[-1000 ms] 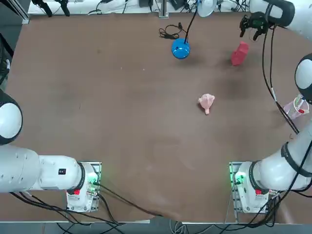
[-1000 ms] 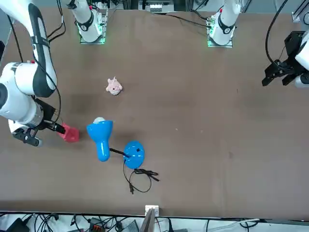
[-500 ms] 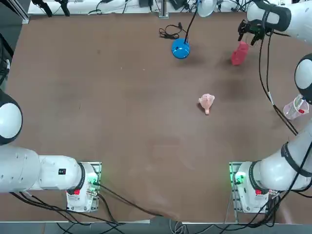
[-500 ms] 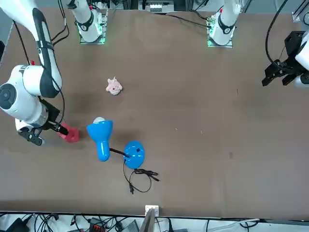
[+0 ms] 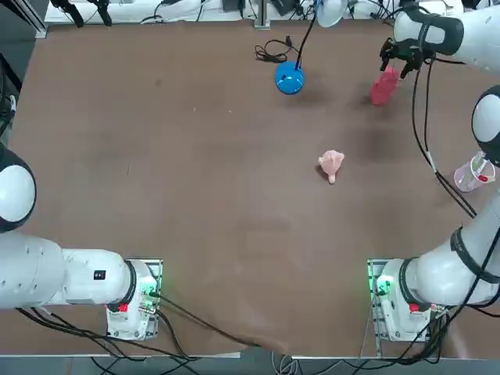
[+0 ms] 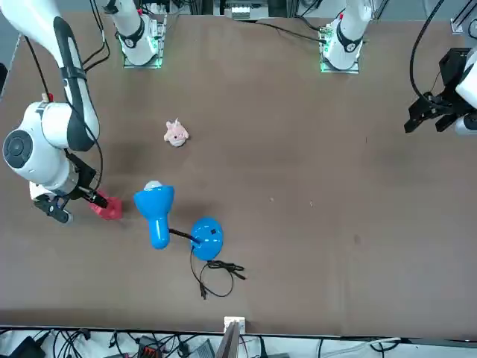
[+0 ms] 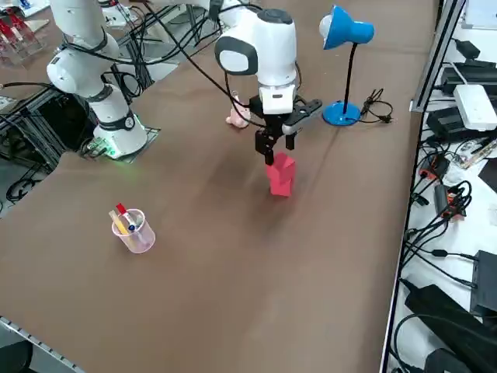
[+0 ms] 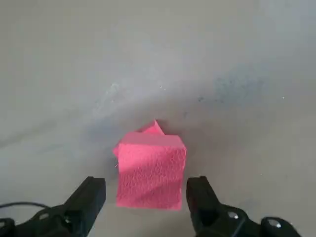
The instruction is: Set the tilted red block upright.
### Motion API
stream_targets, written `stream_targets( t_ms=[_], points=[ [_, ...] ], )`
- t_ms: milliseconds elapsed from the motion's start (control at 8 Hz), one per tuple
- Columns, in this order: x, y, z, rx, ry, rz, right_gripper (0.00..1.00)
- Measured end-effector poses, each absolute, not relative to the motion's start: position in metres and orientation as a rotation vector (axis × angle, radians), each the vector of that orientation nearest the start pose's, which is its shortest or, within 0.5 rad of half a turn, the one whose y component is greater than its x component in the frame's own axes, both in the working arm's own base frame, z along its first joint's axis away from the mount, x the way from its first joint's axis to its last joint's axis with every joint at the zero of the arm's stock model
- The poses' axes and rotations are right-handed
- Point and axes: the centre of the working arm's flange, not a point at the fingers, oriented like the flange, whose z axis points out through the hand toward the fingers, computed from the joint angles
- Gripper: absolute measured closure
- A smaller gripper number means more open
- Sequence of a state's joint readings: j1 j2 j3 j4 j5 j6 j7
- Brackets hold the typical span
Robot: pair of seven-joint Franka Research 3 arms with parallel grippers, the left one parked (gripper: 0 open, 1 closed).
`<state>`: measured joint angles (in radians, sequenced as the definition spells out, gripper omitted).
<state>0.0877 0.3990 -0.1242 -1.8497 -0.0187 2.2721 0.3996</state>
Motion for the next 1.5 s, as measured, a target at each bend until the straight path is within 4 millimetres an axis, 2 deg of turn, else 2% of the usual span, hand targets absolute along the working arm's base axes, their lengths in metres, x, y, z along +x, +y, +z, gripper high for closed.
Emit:
stream_targets(
  t_ms=[250,1500],
  points=[
    [0.641,-0.020,0.304,-3.130,0.662,-0.056,0.00],
    [0.643,-0.020,0.291,-3.129,0.671,-0.067,0.00]
  ],
)
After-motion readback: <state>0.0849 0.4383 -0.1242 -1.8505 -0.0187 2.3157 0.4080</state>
